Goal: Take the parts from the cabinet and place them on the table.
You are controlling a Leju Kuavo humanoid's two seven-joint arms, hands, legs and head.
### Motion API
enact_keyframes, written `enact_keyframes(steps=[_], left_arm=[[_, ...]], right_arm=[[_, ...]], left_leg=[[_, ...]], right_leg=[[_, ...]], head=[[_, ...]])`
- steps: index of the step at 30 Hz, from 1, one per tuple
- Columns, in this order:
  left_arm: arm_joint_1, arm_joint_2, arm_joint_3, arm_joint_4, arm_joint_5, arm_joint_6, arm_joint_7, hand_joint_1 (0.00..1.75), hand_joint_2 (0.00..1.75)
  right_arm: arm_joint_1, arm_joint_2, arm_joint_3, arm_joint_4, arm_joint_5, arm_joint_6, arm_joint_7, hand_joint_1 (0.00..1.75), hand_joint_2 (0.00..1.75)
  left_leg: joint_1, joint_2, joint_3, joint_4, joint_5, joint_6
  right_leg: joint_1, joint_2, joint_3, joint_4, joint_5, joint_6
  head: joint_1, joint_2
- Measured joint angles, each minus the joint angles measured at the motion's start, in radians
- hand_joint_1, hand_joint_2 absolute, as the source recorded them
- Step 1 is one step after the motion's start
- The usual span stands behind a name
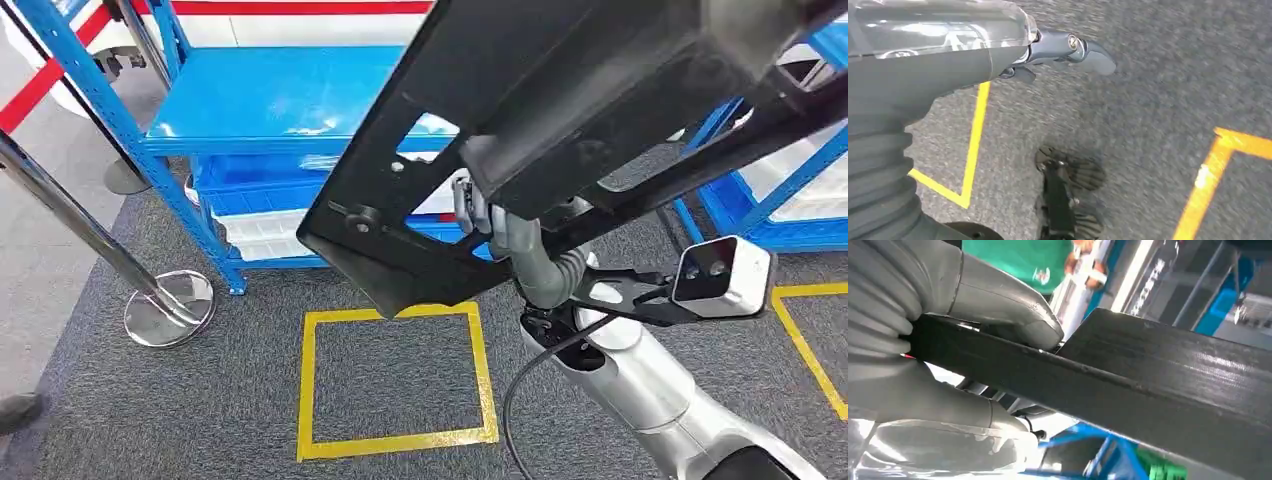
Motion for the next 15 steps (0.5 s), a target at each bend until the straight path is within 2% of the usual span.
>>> enact_keyframes(steps=[1, 2, 3, 4, 5, 6, 7, 8, 9, 11, 12, 13, 14, 15], left_arm=[[0.000, 0.000, 0.000, 0.000, 0.001, 0.005, 0.003, 0.00, 1.75], [0.000, 0.000, 0.000, 0.000, 0.001, 0.008, 0.006, 0.00, 1.75], [0.000, 0.000, 0.000, 0.001, 0.001, 0.010, 0.008, 0.00, 1.75], [0.000, 0.000, 0.000, 0.001, 0.000, 0.011, 0.011, 0.00, 1.75], [0.000, 0.000, -0.001, 0.001, 0.000, 0.013, 0.016, 0.00, 1.75], [0.001, 0.000, -0.002, 0.001, 0.000, 0.017, 0.025, 0.00, 1.75], [0.001, 0.000, -0.003, 0.001, 0.001, 0.021, 0.038, 0.00, 1.75], [0.002, -0.001, -0.004, 0.001, 0.002, 0.026, 0.049, 0.00, 1.75], [0.004, 0.000, -0.005, 0.002, 0.005, 0.029, 0.058, 0.00, 1.75], [0.005, 0.000, -0.006, 0.006, 0.010, 0.038, 0.071, 0.00, 1.75], [0.009, 0.002, -0.006, 0.008, 0.013, 0.042, 0.073, 0.00, 1.75], [0.009, 0.002, -0.006, 0.010, 0.017, 0.044, 0.076, 0.00, 1.75], [0.010, 0.001, -0.006, 0.010, 0.021, 0.046, 0.078, 0.00, 1.75], [0.011, 0.001, -0.006, 0.010, 0.024, 0.050, 0.080, 0.00, 1.75]], right_arm=[[0.001, 0.000, 0.005, 0.000, 0.003, -0.002, 0.000, 1.73, 1.75], [0.001, 0.000, 0.010, 0.000, 0.007, -0.007, 0.003, 1.73, 1.75], [0.001, 0.000, 0.013, 0.000, 0.009, -0.011, 0.005, 1.73, 1.75], [0.001, 0.000, 0.018, -0.001, 0.013, -0.017, 0.007, 1.73, 1.75], [0.002, 0.000, 0.019, -0.004, 0.016, -0.019, 0.011, 1.73, 1.75], [0.001, 0.000, 0.020, -0.008, 0.019, -0.019, 0.014, 1.73, 1.75], [0.001, 0.000, 0.020, -0.015, 0.023, -0.019, 0.015, 1.73, 1.75], [0.001, 0.000, 0.020, -0.021, 0.025, -0.019, 0.016, 1.73, 1.75], [0.002, 0.000, 0.020, -0.024, 0.028, -0.019, 0.016, 1.73, 1.75], [0.004, 0.000, 0.016, -0.026, 0.031, -0.015, 0.011, 1.73, 1.75], [0.010, 0.000, 0.014, -0.026, 0.033, -0.007, 0.006, 1.73, 1.75], [0.016, 0.000, 0.011, -0.025, 0.035, 0.007, -0.001, 1.73, 1.75], [0.024, 0.000, 0.006, -0.025, 0.046, 0.033, -0.007, 1.73, 1.75], [0.040, 0.000, 0.001, -0.024, 0.057, 0.051, -0.007, 1.73, 1.75]], left_leg=[[-0.001, 0.001, -0.013, 0.005, 0.006, 0.001], [-0.001, 0.001, -0.027, 0.012, 0.012, 0.001], [-0.001, 0.001, -0.041, 0.019, 0.018, 0.000], [-0.001, 0.001, -0.056, 0.025, 0.020, 0.000], [-0.001, 0.001, -0.068, 0.032, 0.025, -0.002], [-0.001, 0.001, -0.081, 0.038, 0.030, -0.004], [-0.001, 0.000, -0.088, 0.043, 0.036, -0.008], [-0.006, -0.002, -0.096, 0.046, 0.041, -0.015], [-0.004, -0.001, -0.095, 0.042, 0.049, -0.021], [-0.001, 0.001, -0.096, 0.034, 0.066, -0.033], [-0.007, 0.000, -0.097, 0.030, 0.072, -0.041], [-0.001, -0.003, -0.105, 0.042, 0.051, -0.043], [0.000, -0.004, -0.119, 0.078, 0.004, -0.049], [0.004, -0.004, -0.137, 0.143, -0.050, -0.054]], right_leg=[[0.000, 0.000, -0.023, 0.081, -0.043, 0.003], [-0.002, 0.000, -0.037, 0.147, -0.066, 0.006], [-0.003, 0.000, -0.032, 0.169, -0.057, 0.007], [-0.005, 0.000, -0.006, 0.147, -0.025, 0.007], [-0.005, -0.001, 0.030, 0.099, 0.014, 0.006], [-0.005, -0.001, 0.081, 0.025, 0.050, 0.001], [-0.003, -0.001, 0.137, -0.057, 0.048, -0.007], [0.005, -0.001, 0.180, -0.128, 0.015, -0.016], [0.006, -0.002, 0.182, -0.140, 0.011, -0.021], [0.010, 0.000, 0.171, -0.143, 0.023, -0.033], [0.002, -0.001, 0.169, -0.154, 0.035, -0.041], [-0.003, -0.005, 0.166, -0.158, 0.047, -0.046], [-0.004, -0.005, 0.158, -0.159, 0.054, -0.055], [-0.003, -0.006, 0.151, -0.159, 0.060, -0.058]], head=[[0.000, 0.000], [0.000, 0.000], [0.000, 0.000], [0.000, 0.000], [0.000, 0.000], [0.000, 0.000], [0.000, 0.000], [0.000, 0.000], [0.000, 0.000], [0.000, 0.000], [0.000, 0.000], [0.000, 0.000], [0.000, 0.000], [0.000, 0.000]])
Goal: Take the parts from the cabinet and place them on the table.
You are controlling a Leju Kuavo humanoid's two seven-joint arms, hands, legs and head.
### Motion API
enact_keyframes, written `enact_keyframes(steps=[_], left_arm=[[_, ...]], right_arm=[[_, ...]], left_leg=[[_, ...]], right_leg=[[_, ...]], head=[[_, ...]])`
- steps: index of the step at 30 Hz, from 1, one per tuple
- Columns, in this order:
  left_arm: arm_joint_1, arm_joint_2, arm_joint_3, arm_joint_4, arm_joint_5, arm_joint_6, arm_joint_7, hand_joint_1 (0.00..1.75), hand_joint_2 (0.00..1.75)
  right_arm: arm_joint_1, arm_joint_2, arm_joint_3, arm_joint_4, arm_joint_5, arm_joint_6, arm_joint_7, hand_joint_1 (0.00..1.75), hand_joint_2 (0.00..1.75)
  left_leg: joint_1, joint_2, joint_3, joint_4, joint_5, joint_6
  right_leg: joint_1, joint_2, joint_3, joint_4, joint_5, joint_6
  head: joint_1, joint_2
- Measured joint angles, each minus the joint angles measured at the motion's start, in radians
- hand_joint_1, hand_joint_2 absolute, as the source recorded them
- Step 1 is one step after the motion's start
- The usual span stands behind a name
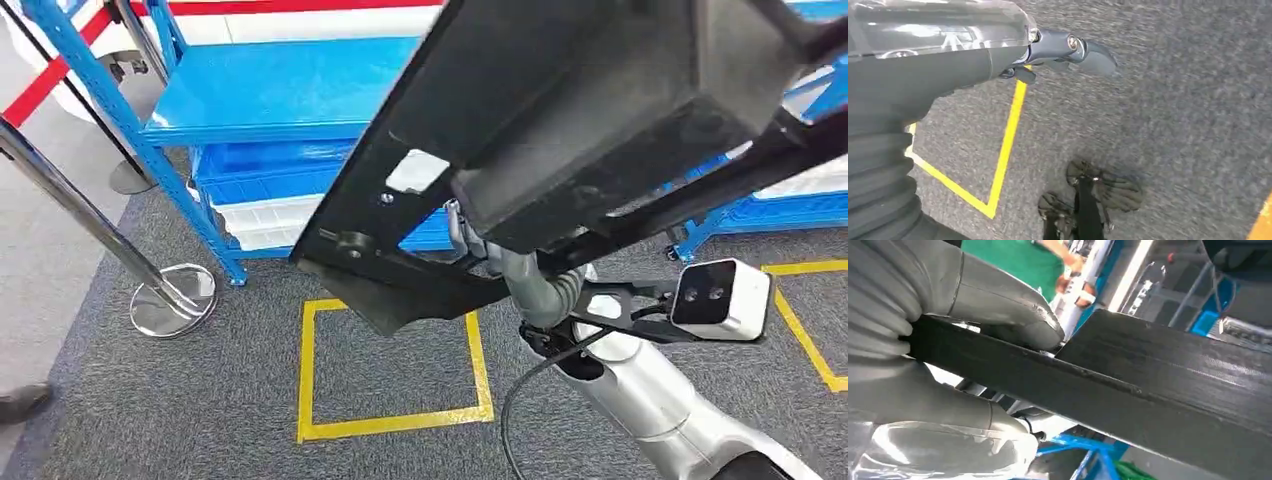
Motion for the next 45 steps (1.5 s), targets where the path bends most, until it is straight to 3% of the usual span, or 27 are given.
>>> enact_keyframes(steps=[2, 3, 5, 11, 13, 14, 15, 16, 17, 18, 19, 20, 22, 24, 25, 26, 28, 30, 31, 34, 36, 38, 39, 40, 41, 44, 45], left_arm=[[0.003, -0.002, 0.000, 0.000, 0.010, 0.010, 0.000, 0.00, 1.75], [0.005, -0.003, 0.000, 0.000, 0.010, 0.011, 0.000, 0.00, 1.75], [0.005, -0.005, 0.000, 0.000, 0.014, 0.011, -0.003, 0.00, 1.75], [0.005, -0.005, 0.000, 0.000, 0.014, 0.011, -0.003, 0.00, 1.75], [0.005, -0.005, 0.000, 0.000, 0.016, 0.011, -0.005, 0.00, 1.75], [0.006, -0.006, 0.000, 0.000, 0.019, 0.011, -0.010, 0.00, 1.75], [0.005, -0.006, 0.000, 0.000, 0.019, 0.011, -0.011, 0.00, 1.75], [0.006, -0.007, 0.000, 0.000, 0.020, 0.011, -0.012, 0.00, 1.75], [0.007, -0.011, 0.000, 0.000, 0.021, 0.011, -0.012, 0.00, 1.75], [0.004, -0.013, 0.000, 0.000, 0.030, 0.014, -0.011, 0.00, 1.75], [0.004, -0.014, 0.000, 0.000, 0.031, 0.014, -0.011, 0.00, 1.75], [0.005, -0.014, 0.000, 0.000, 0.036, 0.014, -0.011, 0.00, 1.75], [0.006, -0.015, -0.001, 0.000, 0.039, 0.011, -0.011, 0.00, 1.75], [0.006, -0.017, -0.004, 0.000, 0.038, 0.003, -0.015, 0.00, 1.75], [0.010, -0.017, -0.006, 0.000, 0.038, 0.000, -0.018, 0.00, 1.75], [0.013, -0.018, -0.009, 0.001, 0.038, -0.005, -0.019, 0.00, 1.75], [0.019, -0.020, -0.016, 0.002, 0.037, -0.011, -0.020, 0.00, 1.75], [0.021, -0.019, -0.027, 0.003, 0.032, -0.014, -0.013, 0.00, 1.75], [0.021, -0.018, -0.029, 0.004, 0.028, -0.018, -0.008, 0.00, 1.75], [0.013, -0.007, -0.051, 0.005, 0.020, -0.031, 0.022, 0.00, 1.75], [0.007, -0.005, -0.060, 0.005, 0.018, -0.030, 0.035, 0.00, 1.75], [0.004, -0.005, -0.075, 0.005, 0.011, -0.024, 0.040, 0.00, 1.75], [0.003, -0.005, -0.078, 0.005, 0.009, -0.022, 0.042, 0.00, 1.75], [0.004, -0.005, -0.080, 0.005, 0.009, -0.019, 0.042, 0.00, 1.75], [0.004, -0.005, -0.084, 0.005, 0.009, -0.016, 0.042, 0.00, 1.75], [0.002, -0.006, -0.096, 0.005, 0.009, -0.013, 0.042, 0.00, 1.75], [0.001, -0.008, -0.098, 0.005, 0.009, -0.013, 0.042, 0.00, 1.75]], right_arm=[[0.044, 0.000, -0.036, 0.005, 0.043, 0.080, -0.002, 1.73, 1.75], [0.061, 0.000, -0.047, 0.007, 0.060, 0.103, -0.002, 1.73, 1.75], [0.090, 0.000, -0.061, 0.007, 0.094, 0.137, -0.001, 1.73, 1.75], [0.092, 0.000, -0.063, 0.007, 0.097, 0.141, -0.001, 1.73, 1.75], [0.101, 0.000, -0.069, 0.007, 0.105, 0.149, -0.001, 1.73, 1.75], [0.123, 0.000, -0.085, 0.007, 0.122, 0.167, -0.003, 1.73, 1.75], [0.129, 0.000, -0.092, 0.007, 0.129, 0.173, -0.002, 1.73, 1.75], [0.145, -0.001, -0.111, 0.006, 0.143, 0.184, -0.003, 1.73, 1.75], [0.163, -0.001, -0.126, 0.004, 0.150, 0.186, -0.005, 1.73, 1.75], [0.158, -0.001, -0.136, 0.008, 0.138, 0.167, -0.005, 1.73, 1.75], [0.144, 0.000, -0.132, 0.013, 0.122, 0.144, -0.003, 1.73, 1.75], [0.126, 0.000, -0.123, 0.019, 0.102, 0.113, 0.003, 1.73, 1.75], [0.106, 0.000, -0.107, 0.023, 0.101, 0.056, 0.007, 1.73, 1.75], [0.157, 0.000, -0.117, 0.007, 0.151, 0.070, 0.000, 1.73, 1.75], [0.203, 0.000, -0.132, -0.012, 0.182, 0.114, -0.002, 1.73, 1.75], [0.254, 0.000, -0.157, -0.030, 0.211, 0.173, -0.002, 1.73, 1.75], [0.392, 0.000, -0.272, -0.088, 0.300, 0.369, -0.005, 1.73, 1.75], [0.466, -0.001, -0.367, -0.124, 0.337, 0.445, -0.006, 1.73, 1.75], [0.477, -0.007, -0.398, -0.135, 0.346, 0.458, -0.007, 1.73, 1.75], [0.469, -0.010, -0.405, -0.137, 0.342, 0.365, -0.008, 1.73, 1.75], [0.474, -0.010, -0.378, -0.137, 0.342, 0.288, -0.008, 1.73, 1.75], [0.487, -0.010, -0.359, -0.137, 0.360, 0.274, -0.008, 1.73, 1.75], [0.497, -0.010, -0.350, -0.137, 0.373, 0.273, -0.008, 1.73, 1.75], [0.506, -0.010, -0.341, -0.138, 0.380, 0.271, -0.008, 1.73, 1.75], [0.511, -0.010, -0.333, -0.138, 0.386, 0.268, -0.008, 1.73, 1.75], [0.527, -0.010, -0.321, -0.140, 0.387, 0.264, -0.008, 1.73, 1.75], [0.529, -0.010, -0.317, -0.140, 0.388, 0.263, -0.008, 1.73, 1.75]], left_leg=[[0.002, 0.000, -0.040, 0.150, -0.076, -0.011], [0.004, 0.000, -0.045, 0.188, -0.073, -0.014], [0.008, 0.000, -0.004, 0.149, -0.028, -0.017], [0.008, 0.000, -0.002, 0.146, -0.026, -0.017], [0.009, 0.000, 0.022, 0.111, -0.011, -0.017], [0.011, 0.000, 0.109, -0.023, 0.026, -0.015], [0.011, 0.000, 0.143, -0.078, 0.028, -0.013], [0.002, -0.005, 0.161, -0.117, 0.012, 0.003], [0.007, -0.002, 0.153, -0.128, 0.025, 0.031], [0.003, 0.007, 0.131, -0.127, 0.041, 0.053], [0.001, 0.011, 0.124, -0.125, 0.045, 0.055], [-0.001, 0.016, 0.118, -0.123, 0.048, 0.054], [-0.002, 0.028, 0.111, -0.118, 0.050, 0.052], [-0.002, 0.035, 0.112, -0.115, 0.049, 0.051], [-0.005, 0.037, 0.113, -0.113, 0.049, 0.047], [-0.010, 0.037, 0.109, -0.106, 0.049, 0.040], [-0.009, 0.047, 0.111, -0.111, 0.051, 0.032], [-0.012, 0.056, 0.109, -0.108, 0.042, 0.020], [-0.008, 0.033, 0.101, -0.083, 0.015, 0.015], [-0.005, 0.004, 0.010, 0.150, -0.111, 0.008], [-0.004, 0.002, -0.006, 0.204, -0.116, 0.007], [-0.002, -0.002, 0.065, 0.077, -0.043, 0.011], [0.000, -0.021, 0.122, -0.028, 0.003, 0.015], [0.003, -0.068, 0.153, -0.095, 0.007, 0.019], [0.006, -0.092, 0.161, -0.117, 0.000, 0.018], [-0.003, -0.063, 0.155, -0.110, 0.007, 0.029], [0.009, -0.050, 0.155, -0.123, 0.015, 0.039]], right_leg=[[0.000, -0.002, -0.017, 0.001, 0.013, 0.001], [0.000, -0.001, -0.025, 0.002, 0.019, 0.002], [-0.001, -0.001, -0.037, 0.005, 0.027, 0.007], [-0.001, -0.001, -0.037, 0.005, 0.027, 0.007], [-0.001, -0.001, -0.039, 0.006, 0.028, 0.009], [-0.002, -0.001, -0.043, 0.011, 0.030, 0.012], [-0.002, -0.002, -0.045, 0.015, 0.030, 0.014], [0.003, -0.001, -0.054, 0.019, 0.038, 0.029], [0.003, 0.001, -0.062, 0.021, 0.043, 0.049], [-0.002, 0.005, -0.143, 0.209, -0.086, 0.059], [-0.002, 0.005, -0.178, 0.294, -0.118, 0.061], [-0.002, 0.005, -0.193, 0.334, -0.124, 0.062], [-0.002, 0.003, -0.148, 0.269, -0.075, 0.059], [0.000, -0.022, -0.035, 0.078, 0.003, 0.049], [0.009, -0.066, -0.009, 0.024, -0.013, 0.041], [0.016, -0.065, -0.012, 0.015, -0.006, 0.033], [0.018, -0.050, -0.016, 0.018, -0.005, 0.028], [0.005, -0.034, -0.017, 0.007, 0.007, 0.013], [0.004, -0.026, -0.021, 0.007, 0.012, 0.006], [0.005, 0.011, -0.035, 0.008, 0.023, -0.002], [0.005, 0.032, -0.040, 0.010, 0.029, 0.001], [0.004, 0.054, -0.043, 0.014, 0.032, 0.006], [0.004, 0.064, -0.043, 0.018, 0.032, 0.007], [0.003, 0.071, -0.047, 0.021, 0.033, 0.009], [0.009, 0.080, -0.056, 0.028, 0.034, 0.017], [-0.002, 0.111, -0.068, 0.022, 0.050, 0.041], [0.003, 0.119, -0.070, 0.024, 0.050, 0.047]], head=[[0.000, 0.000], [0.000, 0.000], [0.000, 0.000], [0.000, 0.000], [0.000, 0.000], [0.000, 0.000], [0.000, 0.000], [0.000, 0.000], [0.000, 0.000], [0.000, 0.000], [0.000, 0.000], [0.000, 0.000], [0.000, 0.000], [0.000, 0.000], [0.000, 0.000], [0.000, 0.000], [0.000, 0.000], [0.000, 0.000], [0.000, 0.000], [0.000, 0.000], [0.000, 0.000], [0.000, 0.000], [0.000, 0.000], [0.000, 0.000], [0.000, 0.000], [0.000, 0.000], [0.000, 0.000]])
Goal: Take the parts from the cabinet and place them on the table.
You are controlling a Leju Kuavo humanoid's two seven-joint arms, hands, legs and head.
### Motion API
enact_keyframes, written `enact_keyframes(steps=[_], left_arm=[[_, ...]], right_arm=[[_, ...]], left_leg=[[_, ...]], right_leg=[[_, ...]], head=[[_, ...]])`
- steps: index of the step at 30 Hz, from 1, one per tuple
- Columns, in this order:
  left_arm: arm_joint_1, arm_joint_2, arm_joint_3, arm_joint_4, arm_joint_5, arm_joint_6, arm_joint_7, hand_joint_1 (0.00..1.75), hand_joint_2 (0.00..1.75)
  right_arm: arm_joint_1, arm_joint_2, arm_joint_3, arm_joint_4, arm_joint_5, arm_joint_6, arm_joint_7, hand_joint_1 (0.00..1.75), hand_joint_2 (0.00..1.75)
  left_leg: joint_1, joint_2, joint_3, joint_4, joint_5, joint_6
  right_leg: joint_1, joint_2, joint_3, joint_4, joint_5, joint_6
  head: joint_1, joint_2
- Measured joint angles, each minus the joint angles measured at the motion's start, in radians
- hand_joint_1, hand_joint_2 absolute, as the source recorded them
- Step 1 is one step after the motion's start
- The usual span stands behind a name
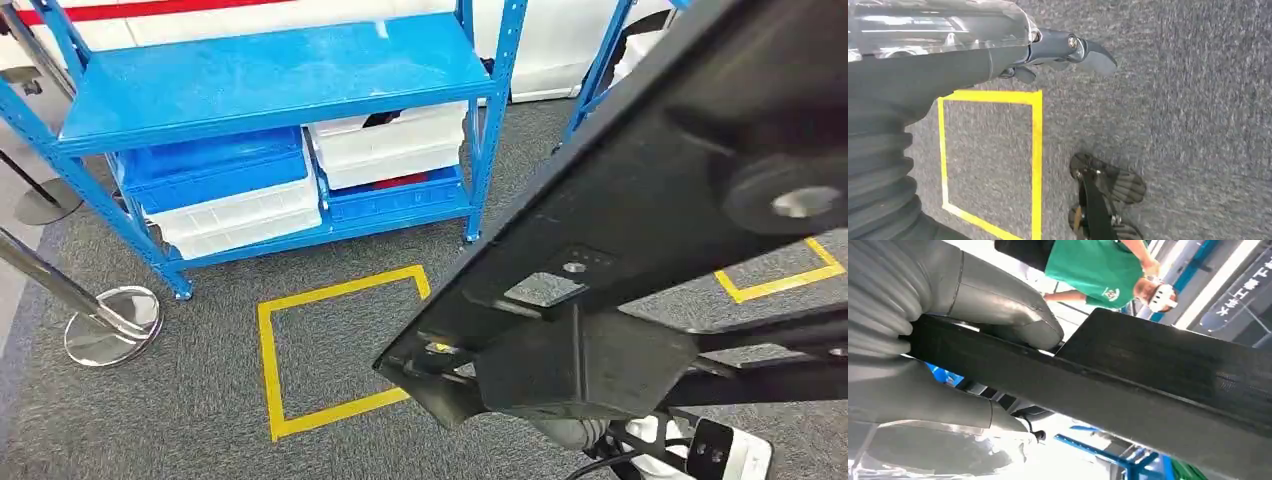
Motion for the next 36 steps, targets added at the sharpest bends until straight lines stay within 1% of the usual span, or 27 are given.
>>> enact_keyframes(steps=[1, 2, 4, 5, 6, 7, 9, 10, 11, 12, 15, 16, 17, 18, 20, 21, 22, 24, 25, 26, 27, 30, 31, 32, 33, 35, 36], left_arm=[[-0.002, -0.001, -0.002, 0.000, 0.000, 0.000, 0.000, 0.00, 1.75], [-0.002, -0.001, -0.002, 0.000, 0.000, 0.000, 0.000, 0.00, 1.75], [0.001, -0.001, -0.003, 0.000, 0.000, 0.000, 0.000, 0.00, 1.75], [0.002, -0.001, -0.003, 0.000, 0.000, 0.000, 0.000, 0.00, 1.75], [0.002, -0.001, -0.003, 0.000, 0.000, 0.000, 0.000, 0.00, 1.75], [0.002, -0.001, -0.003, 0.000, 0.000, 0.000, 0.000, 0.00, 1.75], [-0.001, -0.002, -0.003, 0.000, 0.000, 0.000, 0.000, 0.00, 1.75], [-0.002, -0.002, -0.004, 0.000, 0.000, 0.002, -0.003, 0.00, 1.75], [-0.001, -0.002, -0.005, 0.000, -0.001, 0.006, -0.007, 0.00, 1.75], [0.000, -0.003, -0.007, 0.000, -0.001, 0.007, -0.011, 0.00, 1.75], [-0.002, -0.005, -0.015, 0.000, -0.001, 0.003, -0.026, 0.00, 1.75], [-0.002, -0.005, -0.018, 0.000, 0.000, 0.002, -0.030, 0.00, 1.75], [0.000, -0.005, -0.022, 0.000, 0.000, 0.000, -0.037, 0.00, 1.75], [0.002, -0.005, -0.024, 0.000, 0.003, 0.000, -0.039, 0.00, 1.75], [0.003, -0.005, -0.025, 0.000, 0.010, 0.000, -0.042, 0.00, 1.75], [0.002, -0.005, -0.026, 0.000, 0.013, 0.000, -0.041, 0.00, 1.75], [0.000, -0.005, -0.026, 0.000, 0.016, -0.002, -0.039, 0.00, 1.75], [-0.010, -0.002, -0.026, 0.000, 0.021, -0.002, -0.036, 0.00, 1.75], [-0.015, 0.000, -0.026, 0.000, 0.023, -0.002, -0.036, 0.00, 1.75], [-0.018, 0.001, -0.026, 0.000, 0.028, -0.001, -0.036, 0.00, 1.75], [-0.017, 0.001, -0.026, 0.000, 0.031, 0.000, -0.040, 0.00, 1.75], [-0.017, 0.001, -0.026, 0.000, 0.043, 0.000, -0.050, 0.00, 1.75], [-0.017, 0.001, -0.026, 0.000, 0.050, 0.000, -0.055, 0.00, 1.75], [-0.016, 0.002, -0.026, 0.000, 0.054, 0.002, -0.060, 0.00, 1.75], [-0.014, 0.002, -0.026, 0.000, 0.060, 0.005, -0.064, 0.00, 1.75], [-0.010, 0.002, -0.024, 0.001, 0.070, 0.009, -0.073, 0.00, 1.75], [-0.009, 0.003, -0.024, 0.002, 0.074, 0.012, -0.076, 0.00, 1.75]], right_arm=[[0.005, 0.000, 0.001, 0.000, 0.000, -0.001, 0.000, 1.73, 1.75], [0.004, 0.000, 0.003, -0.001, 0.000, -0.002, 0.000, 1.73, 1.75], [0.008, 0.001, 0.006, -0.001, 0.000, -0.002, 0.000, 1.73, 1.75], [0.009, 0.001, 0.007, -0.001, 0.000, -0.002, 0.000, 1.73, 1.75], [0.012, 0.001, 0.008, -0.001, 0.000, -0.003, 0.000, 1.73, 1.75], [0.014, 0.001, 0.010, -0.001, 0.000, -0.002, 0.000, 1.73, 1.75], [0.015, 0.001, 0.010, -0.001, -0.002, 0.000, 0.000, 1.73, 1.75], [0.017, 0.001, 0.009, -0.001, -0.002, 0.005, 0.000, 1.73, 1.75], [0.019, 0.001, 0.008, 0.000, 0.000, 0.014, 0.000, 1.73, 1.75], [0.025, 0.001, 0.006, 0.001, 0.006, 0.022, 0.000, 1.73, 1.75], [0.100, 0.001, -0.005, -0.016, 0.045, 0.039, 0.000, 1.73, 1.75], [0.125, 0.001, -0.005, -0.025, 0.057, 0.044, 0.000, 1.73, 1.75], [0.131, -0.005, -0.003, -0.033, 0.066, 0.052, 0.000, 1.73, 1.75], [0.129, -0.007, 0.001, -0.034, 0.069, 0.055, 0.000, 1.73, 1.75], [0.119, -0.008, 0.002, -0.030, 0.051, 0.058, 0.000, 1.73, 1.75], [0.101, -0.008, 0.005, -0.023, 0.028, 0.052, 0.002, 1.73, 1.75], [0.076, -0.008, 0.009, -0.016, 0.008, 0.036, 0.013, 1.73, 1.75], [0.033, -0.008, 0.018, -0.005, -0.037, -0.004, 0.036, 1.73, 1.75], [0.028, -0.008, 0.020, -0.002, -0.046, -0.014, 0.034, 1.73, 1.75], [0.026, -0.008, 0.021, 0.005, -0.047, -0.019, 0.025, 1.73, 1.75], [0.025, -0.008, 0.023, 0.013, -0.043, -0.024, 0.016, 1.73, 1.75], [0.061, -0.006, 0.025, 0.020, 0.003, -0.015, 0.007, 1.73, 1.75], [0.077, -0.006, 0.026, 0.020, 0.021, -0.008, 0.008, 1.73, 1.75], [0.088, -0.006, 0.028, 0.020, 0.033, 0.000, 0.008, 1.73, 1.75], [0.096, -0.006, 0.028, 0.021, 0.041, 0.010, 0.008, 1.73, 1.75], [0.130, -0.006, 0.027, 0.020, 0.051, 0.035, 0.006, 1.73, 1.75], [0.154, -0.006, 0.027, 0.020, 0.059, 0.042, 0.006, 1.73, 1.75]], left_leg=[[-0.002, 0.015, 0.002, -0.003, 0.006, 0.006], [-0.003, 0.025, -0.002, -0.004, 0.008, 0.012], [-0.008, 0.050, -0.008, -0.003, 0.010, 0.015], [-0.009, 0.061, -0.011, -0.002, 0.010, 0.015], [-0.010, 0.076, -0.013, -0.001, 0.010, 0.015], [-0.010, 0.088, -0.014, 0.000, 0.010, 0.015], [-0.010, 0.108, -0.014, 0.003, 0.008, 0.013], [-0.012, 0.116, -0.013, 0.005, 0.007, 0.010], [-0.020, 0.123, -0.014, 0.009, 0.004, 0.004], [-0.021, 0.131, -0.017, 0.010, 0.005, -0.002], [-0.022, 0.154, -0.011, 0.006, 0.004, -0.017], [-0.016, 0.124, -0.015, 0.016, -0.009, -0.026], [-0.013, 0.084, -0.028, 0.053, -0.040, -0.030], [-0.011, 0.066, -0.055, 0.119, -0.080, -0.033], [-0.011, 0.053, -0.125, 0.276, -0.147, -0.038], [-0.011, 0.052, -0.145, 0.318, -0.150, -0.039], [-0.010, 0.052, -0.139, 0.304, -0.129, -0.040], [-0.005, 0.041, -0.069, 0.161, -0.041, -0.042], [0.001, 0.010, -0.030, 0.079, -0.005, -0.044], [0.004, -0.040, -0.013, 0.041, -0.020, -0.041], [0.003, -0.035, -0.014, 0.031, -0.019, -0.030], [-0.002, -0.009, -0.014, 0.027, -0.010, -0.010], [0.003, 0.003, -0.013, 0.019, -0.004, 0.000], [0.002, 0.013, -0.013, 0.015, -0.001, 0.005], [-0.001, 0.027, -0.014, 0.014, -0.001, 0.011], [-0.005, 0.050, -0.017, 0.015, -0.002, 0.014], [-0.006, 0.062, -0.017, 0.015, -0.002, 0.014]], right_leg=[[0.000, -0.040, -0.009, 0.015, -0.016, 0.001], [0.001, -0.078, -0.033, 0.067, -0.057, 0.004], [-0.004, -0.100, -0.102, 0.223, -0.136, 0.010], [-0.006, -0.101, -0.127, 0.281, -0.155, 0.013], [-0.007, -0.103, -0.133, 0.305, -0.153, 0.015], [-0.008, -0.107, -0.114, 0.279, -0.131, 0.016], [-0.008, -0.122, -0.026, 0.131, -0.057, 0.012], [-0.005, -0.152, 0.027, 0.042, -0.028, 0.005], [0.009, -0.181, 0.043, 0.003, -0.044, 0.001], [0.009, -0.172, 0.039, -0.002, -0.043, -0.009], [0.009, -0.148, 0.036, -0.011, -0.038, -0.024], [0.000, -0.144, 0.039, -0.017, -0.032, -0.030], [-0.001, -0.133, 0.036, -0.017, -0.030, -0.034], [-0.001, -0.124, 0.034, -0.017, -0.028, -0.041], [0.000, -0.102, 0.029, -0.015, -0.025, -0.043], [0.000, -0.088, 0.027, -0.013, -0.024, -0.042], [-0.001, -0.074, 0.025, -0.009, -0.023, -0.041], [-0.005, -0.047, 0.023, 0.001, -0.024, -0.036], [-0.005, -0.039, 0.023, 0.007, -0.027, -0.031], [-0.001, -0.033, 0.017, 0.013, -0.029, -0.024], [0.000, -0.022, 0.009, 0.019, -0.027, -0.018], [-0.006, 0.005, 0.000, 0.009, -0.013, 0.004], [-0.008, -0.017, -0.003, 0.016, -0.020, 0.006], [-0.003, -0.069, -0.016, 0.043, -0.043, 0.010], [-0.005, -0.093, -0.045, 0.104, -0.082, 0.013], [-0.008, -0.104, -0.112, 0.254, -0.149, 0.018], [-0.008, -0.106, -0.133, 0.303, -0.160, 0.020]], head=[[0.000, 0.000], [0.000, 0.000], [0.000, 0.000], [0.000, 0.000], [0.000, 0.000], [0.000, 0.000], [0.000, 0.000], [0.000, 0.000], [0.000, 0.000], [0.000, 0.000], [0.000, 0.000], [0.000, 0.000], [0.000, 0.000], [0.000, 0.000], [0.000, 0.000], [0.000, 0.000], [0.000, 0.000], [0.000, 0.000], [0.000, 0.000], [0.000, 0.000], [0.000, 0.000], [0.000, 0.000], [0.000, 0.000], [0.000, 0.000], [0.000, 0.000], [0.000, 0.000], [0.000, 0.000]])
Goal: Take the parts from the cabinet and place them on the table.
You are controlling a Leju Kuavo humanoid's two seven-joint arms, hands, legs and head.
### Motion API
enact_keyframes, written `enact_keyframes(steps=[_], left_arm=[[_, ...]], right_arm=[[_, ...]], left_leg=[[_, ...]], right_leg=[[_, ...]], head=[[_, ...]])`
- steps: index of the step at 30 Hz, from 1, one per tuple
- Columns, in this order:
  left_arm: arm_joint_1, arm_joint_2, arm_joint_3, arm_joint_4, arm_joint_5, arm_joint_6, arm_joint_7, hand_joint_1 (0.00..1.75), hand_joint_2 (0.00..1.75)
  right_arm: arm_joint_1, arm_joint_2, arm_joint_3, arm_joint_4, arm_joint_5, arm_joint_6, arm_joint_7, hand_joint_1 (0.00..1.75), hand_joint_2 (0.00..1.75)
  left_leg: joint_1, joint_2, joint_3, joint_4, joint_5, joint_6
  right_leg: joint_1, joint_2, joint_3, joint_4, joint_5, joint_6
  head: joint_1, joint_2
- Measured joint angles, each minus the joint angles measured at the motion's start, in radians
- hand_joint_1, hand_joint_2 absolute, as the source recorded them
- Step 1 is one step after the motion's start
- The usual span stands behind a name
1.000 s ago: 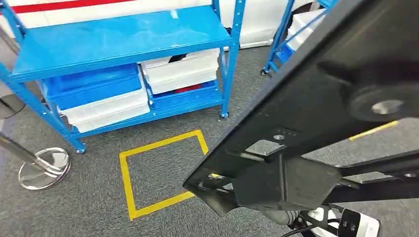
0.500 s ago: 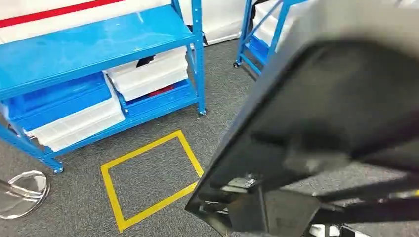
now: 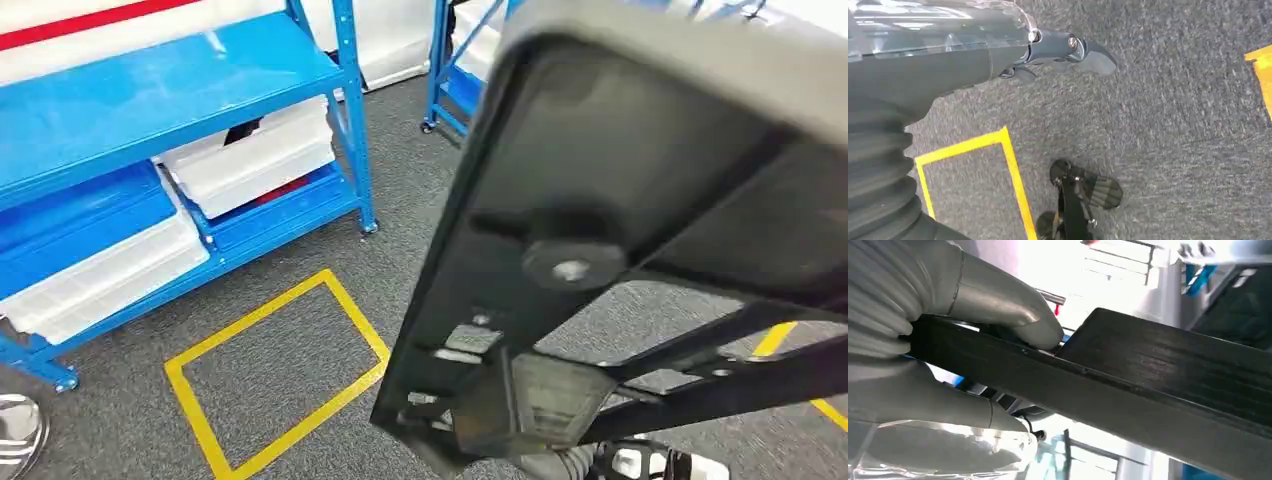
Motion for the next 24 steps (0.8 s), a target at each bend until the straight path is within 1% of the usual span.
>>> enact_keyframes(steps=[1, 2, 3, 4, 5, 6, 7, 8, 9, 10, 11, 12, 13, 14, 15, 16, 17, 18, 19, 20, 21, 22, 24], left_arm=[[0.000, 0.000, 0.000, 0.000, 0.004, 0.007, -0.001, 0.00, 1.75], [-0.001, 0.000, 0.000, 0.000, 0.008, 0.016, -0.001, 0.00, 1.75], [-0.002, 0.000, 0.000, 0.000, 0.010, 0.026, -0.001, 0.00, 1.75], [-0.002, -0.002, 0.000, 0.000, 0.011, 0.034, -0.001, 0.00, 1.75], [-0.001, -0.004, 0.000, 0.000, 0.011, 0.039, -0.001, 0.00, 1.75], [0.002, -0.005, 0.000, 0.000, 0.011, 0.042, 0.000, 0.00, 1.75], [0.001, -0.005, 0.000, 0.000, 0.010, 0.043, 0.001, 0.00, 1.75], [0.001, -0.006, 0.000, 0.000, 0.010, 0.043, 0.002, 0.00, 1.75], [0.000, -0.007, 0.000, 0.000, 0.010, 0.043, 0.002, 0.00, 1.75], [-0.002, -0.008, 0.000, 0.000, 0.008, 0.041, 0.003, 0.00, 1.75], [-0.001, -0.008, -0.001, 0.000, 0.002, 0.040, 0.003, 0.00, 1.75], [0.000, -0.008, -0.003, 0.000, -0.005, 0.035, 0.004, 0.00, 1.75], [0.001, -0.008, -0.005, 0.000, -0.012, 0.031, 0.003, 0.00, 1.75], [0.002, -0.008, -0.007, 0.000, -0.016, 0.028, 0.001, 0.00, 1.75], [0.004, -0.008, -0.010, 0.000, -0.022, 0.026, -0.001, 0.00, 1.75], [0.005, -0.008, -0.014, 0.000, -0.023, 0.024, -0.002, 0.00, 1.75], [0.004, -0.008, -0.016, 0.000, -0.023, 0.024, -0.002, 0.00, 1.75], [0.001, -0.008, -0.021, 0.000, -0.025, 0.022, -0.003, 0.00, 1.75], [-0.001, -0.008, -0.026, 0.000, -0.026, 0.015, -0.006, 0.00, 1.75], [-0.001, -0.008, -0.028, 0.000, -0.027, 0.003, -0.008, 0.00, 1.75], [-0.002, -0.008, -0.028, 0.000, -0.029, -0.006, -0.010, 0.00, 1.75], [-0.003, -0.008, -0.029, 0.000, -0.029, -0.012, -0.013, 0.00, 1.75], [-0.007, -0.010, -0.029, 0.000, -0.029, -0.017, -0.015, 0.00, 1.75]], right_arm=[[0.021, 0.000, 0.000, -0.001, 0.010, 0.008, 0.000, 1.73, 1.75], [0.039, 0.000, 0.000, -0.005, 0.021, 0.014, 0.000, 1.73, 1.75], [0.057, 0.000, 0.000, -0.013, 0.032, 0.016, 0.000, 1.73, 1.75], [0.072, 0.000, 0.000, -0.021, 0.044, 0.017, 0.000, 1.73, 1.75], [0.083, 0.000, 0.000, -0.031, 0.058, 0.016, 0.000, 1.73, 1.75], [0.088, 0.000, 0.000, -0.036, 0.068, 0.014, 0.000, 1.73, 1.75], [0.096, 0.000, 0.000, -0.041, 0.072, 0.011, -0.001, 1.73, 1.75], [0.107, 0.000, 0.000, -0.046, 0.076, 0.007, -0.002, 1.73, 1.75], [0.117, 0.000, 0.000, -0.051, 0.085, 0.002, -0.002, 1.73, 1.75], [0.125, 0.000, 0.000, -0.056, 0.093, -0.003, -0.002, 1.73, 1.75], [0.131, -0.003, 0.000, -0.062, 0.103, -0.011, -0.003, 1.73, 1.75], [0.131, -0.007, 0.000, -0.066, 0.104, -0.018, -0.003, 1.73, 1.75], [0.133, -0.007, 0.000, -0.068, 0.105, -0.023, -0.003, 1.73, 1.75], [0.137, -0.007, 0.000, -0.068, 0.106, -0.030, -0.003, 1.73, 1.75], [0.140, -0.007, 0.000, -0.068, 0.108, -0.032, -0.003, 1.73, 1.75], [0.143, -0.007, 0.000, -0.068, 0.109, -0.032, -0.003, 1.73, 1.75], [0.143, -0.007, 0.000, -0.068, 0.110, -0.032, -0.003, 1.73, 1.75], [0.143, -0.007, 0.000, -0.068, 0.111, -0.033, -0.003, 1.73, 1.75], [0.143, -0.007, 0.000, -0.068, 0.113, -0.034, -0.003, 1.73, 1.75], [0.143, -0.007, 0.000, -0.068, 0.113, -0.033, -0.003, 1.73, 1.75], [0.140, -0.007, -0.001, -0.068, 0.111, -0.030, -0.003, 1.73, 1.75], [0.136, -0.007, -0.002, -0.067, 0.109, -0.027, -0.003, 1.73, 1.75], [0.134, -0.007, -0.004, -0.065, 0.100, -0.021, -0.003, 1.73, 1.75]], left_leg=[[-0.001, 0.011, 0.000, 0.000, -0.001, 0.000], [-0.003, 0.021, 0.001, 0.000, -0.002, -0.001], [-0.004, 0.032, 0.003, 0.000, -0.003, -0.002], [-0.006, 0.043, 0.006, -0.001, -0.005, -0.005], [-0.007, 0.052, 0.010, -0.001, -0.007, -0.009], [-0.014, 0.063, 0.010, 0.002, -0.012, -0.016], [-0.014, 0.074, 0.011, 0.001, -0.013, -0.019], [-0.013, 0.087, 0.016, -0.002, -0.015, -0.022], [-0.014, 0.099, 0.022, -0.006, -0.016, -0.026], [-0.017, 0.100, 0.025, -0.003, -0.022, -0.033], [-0.011, 0.044, 0.019, 0.019, -0.042, -0.040], [-0.010, 0.011, -0.004, 0.077, -0.084, -0.041], [-0.010, -0.004, -0.038, 0.153, -0.126, -0.043], [-0.010, -0.010, -0.077, 0.238, -0.163, -0.045], [-0.010, -0.011, -0.103, 0.295, -0.178, -0.047], [-0.009, -0.011, -0.109, 0.306, -0.167, -0.048], [-0.008, -0.011, -0.093, 0.272, -0.135, -0.048], [-0.006, -0.014, -0.057, 0.191, -0.084, -0.048], [-0.003, -0.028, -0.013, 0.097, -0.034, -0.048], [0.003, -0.077, 0.015, 0.026, -0.015, -0.046], [0.003, -0.112, 0.021, 0.008, -0.025, -0.043], [0.003, -0.103, 0.021, 0.010, -0.026, -0.036], [-0.004, -0.084, 0.021, 0.008, -0.024, -0.025]], right_leg=[[0.000, -0.001, 0.002, -0.001, 0.012, 0.000], [0.000, -0.002, 0.026, -0.043, 0.042, -0.003], [0.002, -0.008, 0.070, -0.124, 0.082, -0.009], [0.006, -0.031, 0.123, -0.220, 0.119, -0.019], [0.020, -0.100, 0.159, -0.291, 0.116, -0.033], [0.030, -0.105, 0.161, -0.299, 0.116, -0.042], [0.031, -0.087, 0.158, -0.298, 0.116, -0.045], [0.031, -0.074, 0.156, -0.298, 0.116, -0.046], [0.031, -0.061, 0.156, -0.301, 0.118, -0.050], [0.018, -0.048, 0.163, -0.314, 0.126, -0.059], [0.017, -0.038, 0.165, -0.319, 0.130, -0.063], [0.015, -0.027, 0.163, -0.318, 0.133, -0.068], [0.015, -0.016, 0.162, -0.318, 0.133, -0.070], [0.015, -0.003, 0.160, -0.318, 0.134, -0.072], [0.015, 0.011, 0.159, -0.316, 0.134, -0.072], [0.015, 0.025, 0.160, -0.315, 0.134, -0.071], [0.014, 0.038, 0.160, -0.313, 0.134, -0.071], [0.013, 0.054, 0.161, -0.309, 0.133, -0.070], [0.012, 0.067, 0.162, -0.304, 0.131, -0.066], [0.010, 0.077, 0.158, -0.299, 0.128, -0.061], [0.016, 0.087, 0.150, -0.288, 0.127, -0.053], [0.011, 0.101, 0.142, -0.289, 0.133, -0.045], [0.008, 0.120, 0.137, -0.295, 0.140, -0.032]], head=[[0.000, 0.000], [0.000, 0.000], [0.000, 0.000], [0.000, 0.000], [0.000, 0.000], [0.000, 0.000], [0.000, 0.000], [0.000, 0.000], [0.000, 0.000], [0.000, 0.000], [0.000, 0.000], [0.000, 0.000], [0.000, 0.000], [0.000, 0.000], [0.000, 0.000], [0.000, 0.000], [0.000, 0.000], [0.000, 0.000], [0.000, 0.000], [0.000, 0.000], [0.000, 0.000], [0.000, 0.000], [0.000, 0.000]])
